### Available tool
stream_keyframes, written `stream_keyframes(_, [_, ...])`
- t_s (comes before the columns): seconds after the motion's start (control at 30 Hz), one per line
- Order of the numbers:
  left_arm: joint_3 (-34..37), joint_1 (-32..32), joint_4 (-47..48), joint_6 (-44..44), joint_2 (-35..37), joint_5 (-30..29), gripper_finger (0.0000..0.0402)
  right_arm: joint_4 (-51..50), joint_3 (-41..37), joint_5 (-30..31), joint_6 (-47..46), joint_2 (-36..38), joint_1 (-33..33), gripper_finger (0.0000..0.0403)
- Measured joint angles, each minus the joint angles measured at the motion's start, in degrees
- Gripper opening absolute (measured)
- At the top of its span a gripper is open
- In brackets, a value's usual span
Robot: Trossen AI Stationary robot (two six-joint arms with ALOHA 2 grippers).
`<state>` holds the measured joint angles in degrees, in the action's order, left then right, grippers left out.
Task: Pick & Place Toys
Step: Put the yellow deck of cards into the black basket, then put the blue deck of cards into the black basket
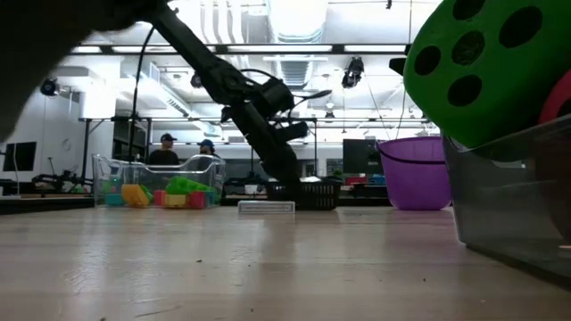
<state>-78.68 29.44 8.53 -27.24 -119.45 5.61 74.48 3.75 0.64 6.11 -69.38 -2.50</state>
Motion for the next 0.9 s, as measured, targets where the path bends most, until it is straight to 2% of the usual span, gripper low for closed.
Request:
stream_keyframes(0.2, [-1.99,0.05,4.5,0.02,-1.24,-0.04,0.0302,-0.22,-0.04,0.02,0.09,0.0,0.01,0.0252])
stream_keyframes(0.3, [-2.16,0.01,4.36,0.23,-0.69,-1.32,0.0363,-0.53,-0.09,0.02,0.09,-0.02,0.02,0.0252])
stream_keyframes(0.37, [-2.85,-0.05,5.02,0.87,-0.6,-3.78,0.0382,-0.63,-0.09,0.01,0.09,-0.02,0.0,0.0252])
stream_keyframes(0.6, [-4.76,-0.13,9.17,0.85,0.33,-4.96,0.0317,-0.81,-0.09,0.02,0.04,-0.02,0.0,0.0252])
stream_keyframes(0.9, [-4.65,-1.08,13.7,2.61,6.06,-4.91,0.0312,-0.83,-0.11,0.02,-0.15,-0.02,0.01,0.0252])
